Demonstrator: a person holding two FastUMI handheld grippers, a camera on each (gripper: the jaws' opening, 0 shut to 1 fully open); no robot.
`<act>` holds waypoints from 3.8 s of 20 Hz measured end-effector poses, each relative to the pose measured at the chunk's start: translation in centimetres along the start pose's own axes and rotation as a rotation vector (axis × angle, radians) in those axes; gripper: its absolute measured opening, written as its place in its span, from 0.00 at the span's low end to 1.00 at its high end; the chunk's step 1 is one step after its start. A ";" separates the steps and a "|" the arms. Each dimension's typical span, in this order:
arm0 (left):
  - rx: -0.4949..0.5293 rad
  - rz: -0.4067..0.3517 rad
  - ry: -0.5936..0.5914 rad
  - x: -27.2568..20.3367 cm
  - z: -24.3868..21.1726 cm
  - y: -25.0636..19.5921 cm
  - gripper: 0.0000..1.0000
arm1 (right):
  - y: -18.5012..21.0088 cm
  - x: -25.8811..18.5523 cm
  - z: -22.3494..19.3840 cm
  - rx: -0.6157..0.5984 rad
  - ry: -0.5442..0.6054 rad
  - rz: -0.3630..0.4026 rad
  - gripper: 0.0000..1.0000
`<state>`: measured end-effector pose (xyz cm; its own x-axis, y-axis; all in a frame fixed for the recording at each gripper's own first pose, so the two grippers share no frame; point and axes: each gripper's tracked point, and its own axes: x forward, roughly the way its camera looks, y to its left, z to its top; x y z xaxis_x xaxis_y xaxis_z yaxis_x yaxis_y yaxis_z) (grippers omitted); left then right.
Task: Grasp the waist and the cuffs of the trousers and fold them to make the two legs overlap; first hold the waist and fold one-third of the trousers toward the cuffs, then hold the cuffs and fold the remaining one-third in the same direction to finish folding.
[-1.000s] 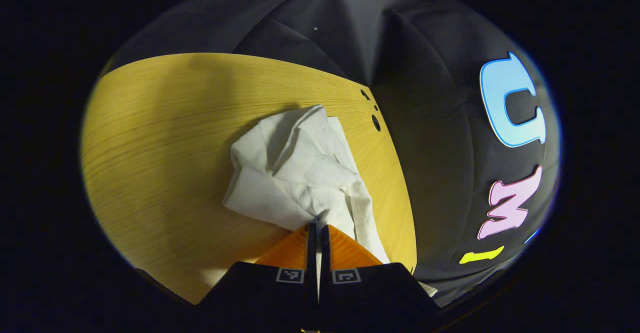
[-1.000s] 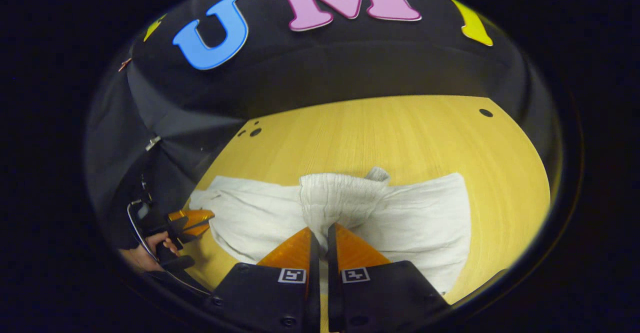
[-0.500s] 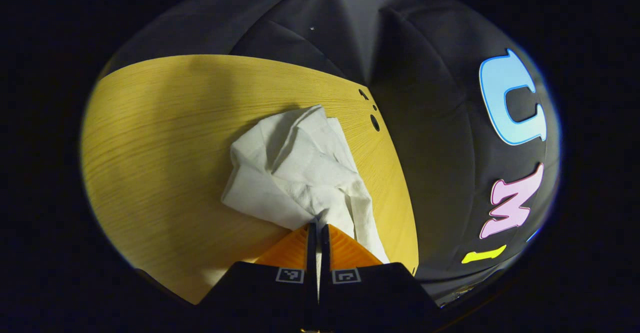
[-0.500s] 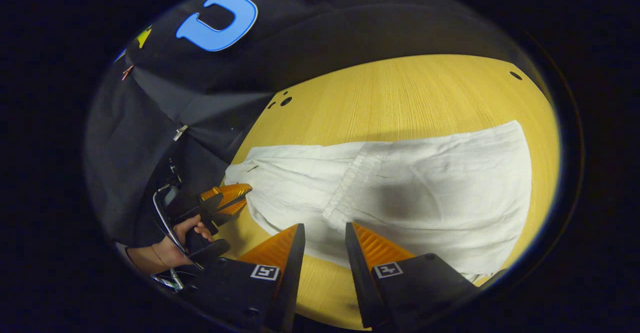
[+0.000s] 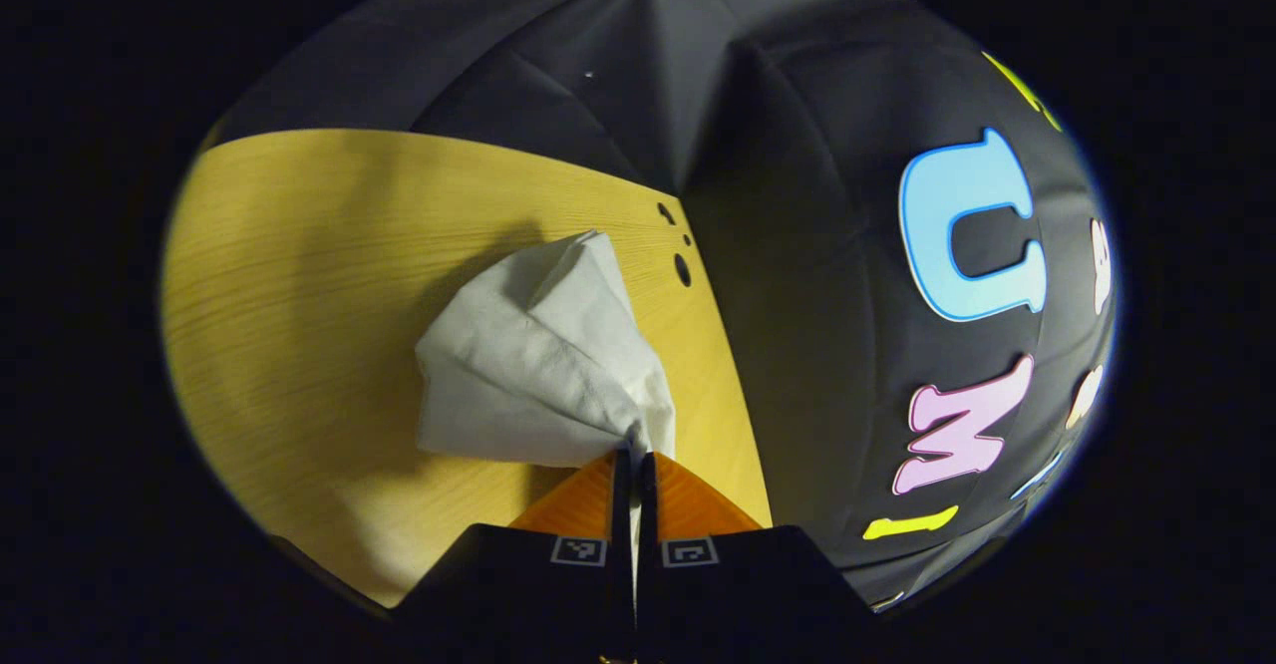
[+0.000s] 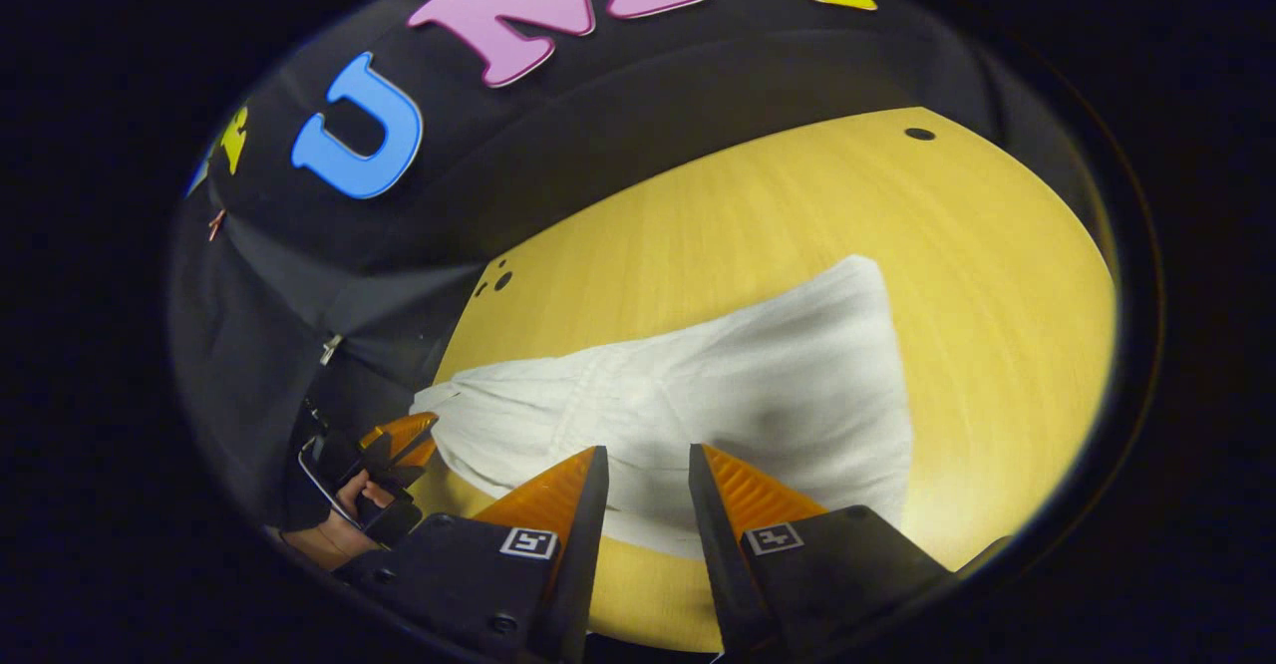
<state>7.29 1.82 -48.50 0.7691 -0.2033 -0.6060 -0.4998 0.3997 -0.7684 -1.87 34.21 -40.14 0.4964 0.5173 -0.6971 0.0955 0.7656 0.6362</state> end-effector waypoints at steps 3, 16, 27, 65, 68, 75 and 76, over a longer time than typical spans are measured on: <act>0.058 -0.103 -0.006 -0.7 -0.6 -4.9 0.06 | -3.2 -2.1 1.0 0.043 -0.045 -0.045 0.53; 0.518 -0.345 0.197 -2.0 -16.0 -20.4 0.06 | -13.7 -11.3 2.8 0.184 -0.180 -0.152 0.53; 0.806 -0.269 0.384 1.0 -29.6 -20.0 0.06 | -18.2 -15.3 2.0 0.249 -0.219 -0.215 0.53; 0.726 -0.112 0.215 -11.8 -18.9 -15.7 0.73 | -0.8 -13.8 7.3 -0.031 -0.224 0.058 0.53; 0.689 -0.087 0.172 -12.4 -17.9 -15.9 0.73 | 0.3 -13.0 8.7 -0.046 -0.248 0.082 0.53; 0.722 -0.096 0.196 -12.7 -19.6 -15.9 0.73 | 0.1 -10.2 8.8 -0.040 -0.184 0.064 0.53; 0.726 -0.100 0.204 -12.7 -19.8 -15.9 0.73 | 0.3 -9.9 8.7 -0.043 -0.182 0.060 0.53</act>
<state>-2.41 -19.65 -32.67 0.6726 -0.4029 -0.6208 0.0108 0.8441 -0.5361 0.73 25.99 -30.23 0.6480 0.4881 -0.5846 0.0261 0.7530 0.6575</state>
